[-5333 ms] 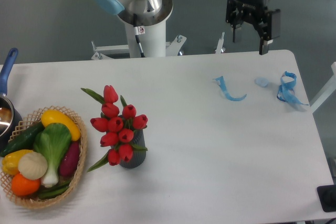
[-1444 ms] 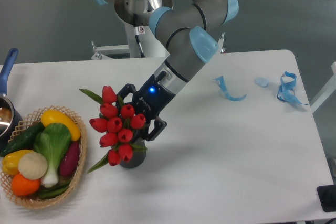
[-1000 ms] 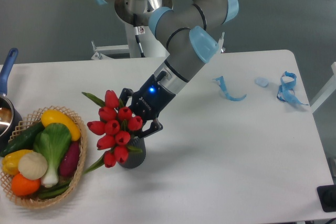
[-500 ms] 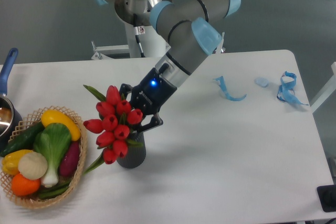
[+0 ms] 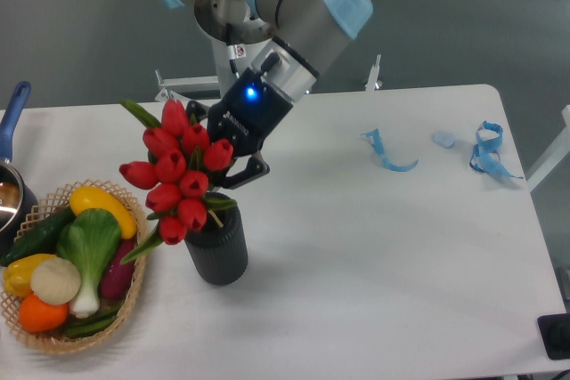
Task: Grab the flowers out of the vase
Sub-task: 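Lift the gripped tulip bouquet straight up out of the vase, then carry the tulip bouquet up and away from the vase toward the ribbons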
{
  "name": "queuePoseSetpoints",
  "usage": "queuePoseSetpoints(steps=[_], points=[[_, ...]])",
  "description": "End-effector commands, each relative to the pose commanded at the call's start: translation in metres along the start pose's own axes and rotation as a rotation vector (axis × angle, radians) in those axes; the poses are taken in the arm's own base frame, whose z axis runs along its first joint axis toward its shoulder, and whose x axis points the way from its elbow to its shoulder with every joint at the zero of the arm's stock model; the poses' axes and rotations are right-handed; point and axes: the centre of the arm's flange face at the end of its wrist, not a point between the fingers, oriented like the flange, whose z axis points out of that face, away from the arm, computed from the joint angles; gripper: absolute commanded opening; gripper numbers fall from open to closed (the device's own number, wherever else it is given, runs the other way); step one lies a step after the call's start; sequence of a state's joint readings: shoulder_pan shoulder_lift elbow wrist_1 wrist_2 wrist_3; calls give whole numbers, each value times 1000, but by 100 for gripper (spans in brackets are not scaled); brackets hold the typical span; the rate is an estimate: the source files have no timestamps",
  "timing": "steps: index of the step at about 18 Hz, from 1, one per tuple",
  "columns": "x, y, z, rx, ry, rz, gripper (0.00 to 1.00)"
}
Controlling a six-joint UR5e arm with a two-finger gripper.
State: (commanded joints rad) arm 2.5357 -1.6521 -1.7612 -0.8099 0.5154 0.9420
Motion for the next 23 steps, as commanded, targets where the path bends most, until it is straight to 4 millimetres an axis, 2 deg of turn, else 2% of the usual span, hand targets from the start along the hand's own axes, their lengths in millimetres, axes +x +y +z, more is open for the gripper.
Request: queuePoseSetpoints(steps=[4, 5, 8, 11, 12, 15, 17, 19, 20, 23], points=[[-5, -23, -12, 23, -20, -1, 40], [-7, -34, -19, 31, -34, -2, 40], [-17, -58, -44, 56, -78, -15, 40], [-36, -66, -78, 86, -133, -47, 40], [-44, -63, -90, 88, -159, -55, 40], [-78, -35, -126, 85, -236, -77, 40], [-101, -14, -123, 70, -237, -68, 40], [-123, 13, -139, 56, -271, -28, 40], [-129, 22, -140, 48, -274, -20, 40], [-140, 37, -159, 42, -308, -30, 40]])
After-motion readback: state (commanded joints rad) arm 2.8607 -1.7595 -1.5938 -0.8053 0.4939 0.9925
